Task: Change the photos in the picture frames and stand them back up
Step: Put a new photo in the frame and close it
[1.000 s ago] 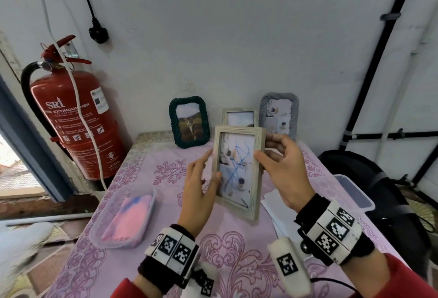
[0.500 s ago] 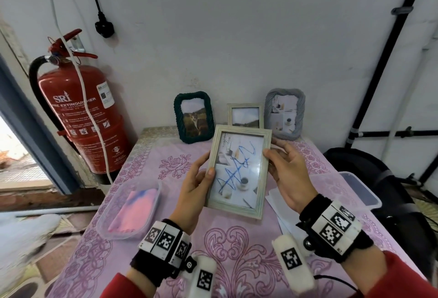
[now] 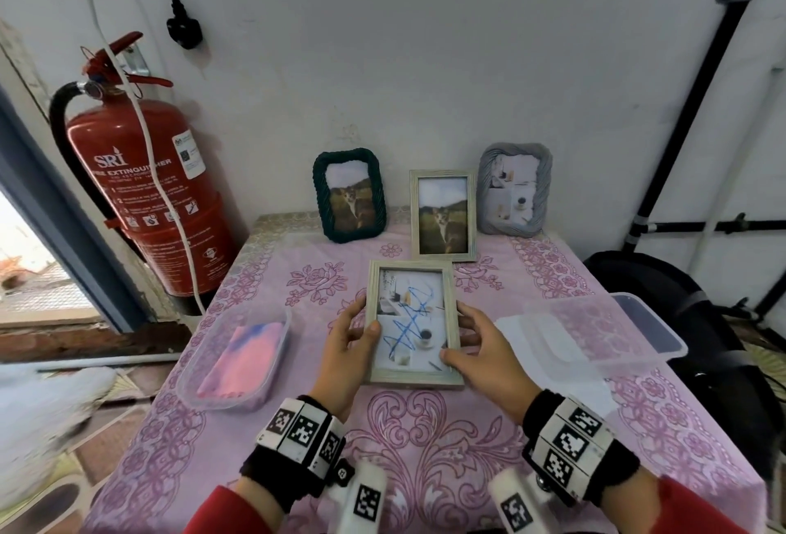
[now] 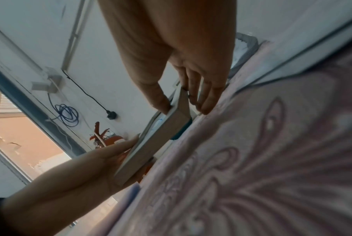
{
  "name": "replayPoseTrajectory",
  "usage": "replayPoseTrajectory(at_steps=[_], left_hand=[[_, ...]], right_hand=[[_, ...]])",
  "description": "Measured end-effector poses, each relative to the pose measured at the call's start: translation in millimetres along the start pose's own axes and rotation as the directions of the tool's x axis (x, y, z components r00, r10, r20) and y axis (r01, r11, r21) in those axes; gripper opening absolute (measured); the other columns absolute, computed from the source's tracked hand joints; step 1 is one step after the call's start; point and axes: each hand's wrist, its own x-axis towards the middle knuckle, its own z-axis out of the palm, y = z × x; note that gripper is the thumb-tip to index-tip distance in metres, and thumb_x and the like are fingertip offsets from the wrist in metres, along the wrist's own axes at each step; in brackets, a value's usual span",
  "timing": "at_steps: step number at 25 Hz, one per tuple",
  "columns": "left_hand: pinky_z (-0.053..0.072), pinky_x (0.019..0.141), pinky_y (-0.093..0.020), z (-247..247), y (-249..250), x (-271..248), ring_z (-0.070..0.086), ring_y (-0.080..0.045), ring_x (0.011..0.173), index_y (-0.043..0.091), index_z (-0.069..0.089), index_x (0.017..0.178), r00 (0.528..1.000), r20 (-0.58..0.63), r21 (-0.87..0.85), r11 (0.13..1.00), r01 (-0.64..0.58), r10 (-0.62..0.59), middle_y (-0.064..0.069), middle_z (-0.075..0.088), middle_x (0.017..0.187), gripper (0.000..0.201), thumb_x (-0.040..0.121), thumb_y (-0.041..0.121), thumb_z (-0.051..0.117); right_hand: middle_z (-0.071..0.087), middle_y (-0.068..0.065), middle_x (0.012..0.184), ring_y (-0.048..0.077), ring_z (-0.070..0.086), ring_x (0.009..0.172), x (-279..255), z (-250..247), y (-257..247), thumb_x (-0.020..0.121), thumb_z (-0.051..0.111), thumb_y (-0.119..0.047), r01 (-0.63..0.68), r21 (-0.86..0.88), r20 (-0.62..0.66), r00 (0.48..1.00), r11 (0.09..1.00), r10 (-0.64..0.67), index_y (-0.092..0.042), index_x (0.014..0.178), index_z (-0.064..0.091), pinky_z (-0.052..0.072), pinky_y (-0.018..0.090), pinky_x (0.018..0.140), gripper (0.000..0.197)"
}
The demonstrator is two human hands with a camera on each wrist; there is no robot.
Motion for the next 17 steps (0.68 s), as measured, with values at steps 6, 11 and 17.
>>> replayPoseTrajectory(at_steps=[6,11,17], left_hand=[[0.05,0.058,-0.009,-13.0,-13.0,2.1,0.064,0.002,0.065,0.012,0.043,0.137,0.991,0.079,0.212,0.973,0.088,-0.107,0.003,0.064,0.08,0.048,0.091,0.006,0.054],[0.05,0.092,-0.024,-12.3,-10.8,-1.9,0.057,-0.013,0.091,0.015,0.045,0.138,0.998,-0.025,0.439,0.896,0.064,-0.059,-0.004,0.048,0.11,0.052,0.088,0.011,0.061],[0.044,0.077,-0.011,-24.3,21.3,-6.4,0.053,-0.012,0.092,0.016,0.057,0.12,0.992,0.001,0.45,0.885,-0.116,0.129,-0.011,0.056,0.115,0.04,0.084,0.0,0.061]], right_hand=[[0.053,0.002,0.123,0.012,0.05,0.112,0.6,-4.9,11.7,0.078,0.069,-0.001,-0.059,-0.122,0.054,0.996,0.991,0.066,-0.014,0.135,0.043,0.041,0.014,0.087,0.063],[0.044,0.006,0.137,0.018,0.039,0.129,-0.2,-7.9,16.1,0.079,0.071,-0.007,-0.059,-0.201,0.088,0.993,0.978,0.078,-0.011,0.14,0.037,0.035,0.023,0.099,0.07],[0.041,0.007,0.14,0.018,0.037,0.132,-8.9,-8.5,18.0,0.081,0.07,-0.011,-0.013,-0.178,0.097,0.995,0.984,0.031,-0.013,0.141,0.037,0.034,0.027,0.107,0.068]])
